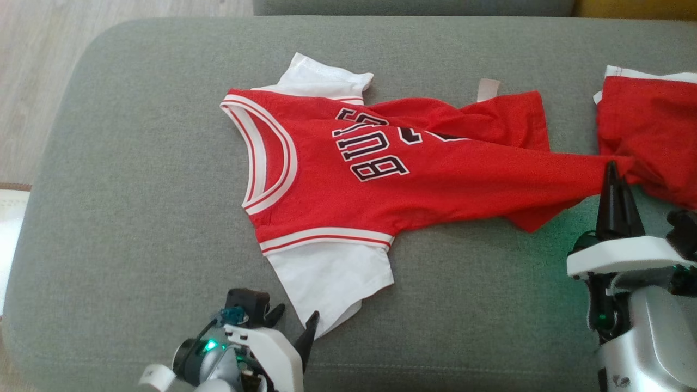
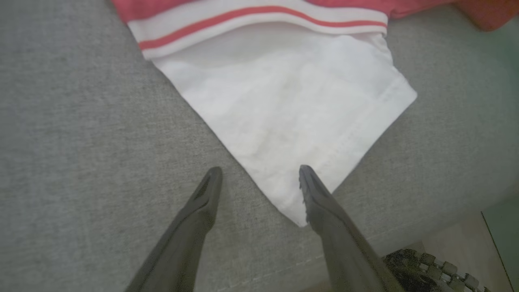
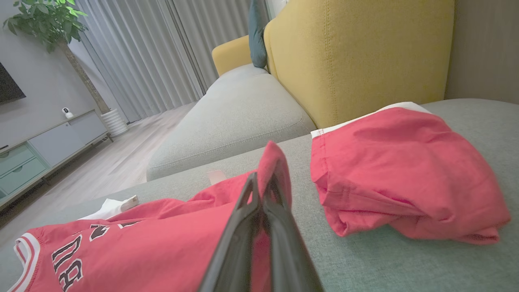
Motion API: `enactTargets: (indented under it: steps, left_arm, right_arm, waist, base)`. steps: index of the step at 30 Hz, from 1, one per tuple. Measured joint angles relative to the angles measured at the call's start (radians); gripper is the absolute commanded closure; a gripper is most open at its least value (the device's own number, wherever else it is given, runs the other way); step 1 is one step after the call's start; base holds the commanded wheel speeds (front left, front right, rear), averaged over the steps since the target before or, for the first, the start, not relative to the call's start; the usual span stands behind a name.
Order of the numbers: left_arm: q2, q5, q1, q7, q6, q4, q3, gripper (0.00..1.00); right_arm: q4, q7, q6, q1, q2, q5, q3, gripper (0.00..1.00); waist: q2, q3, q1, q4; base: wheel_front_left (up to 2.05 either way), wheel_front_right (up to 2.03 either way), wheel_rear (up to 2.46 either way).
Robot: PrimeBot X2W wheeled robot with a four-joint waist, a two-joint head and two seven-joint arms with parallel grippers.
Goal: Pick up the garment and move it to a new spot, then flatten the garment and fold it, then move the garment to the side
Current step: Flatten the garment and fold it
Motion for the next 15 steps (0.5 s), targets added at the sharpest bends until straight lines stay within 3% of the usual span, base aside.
enactTargets:
  steps: [15]
  left_arm:
    - [-0.008, -0.062, -0.028, 0.037, -0.025, 0.015, 0.001, 0.03]
  right_arm:
    - [-0.012, -0.001, 0.000, -0.001, 0.000, 0.000, 0.012, 1.00]
  waist:
    - [0.0000, 0.032, 0.0000, -0.021]
  base:
    - [0.00, 0.00, 0.00]
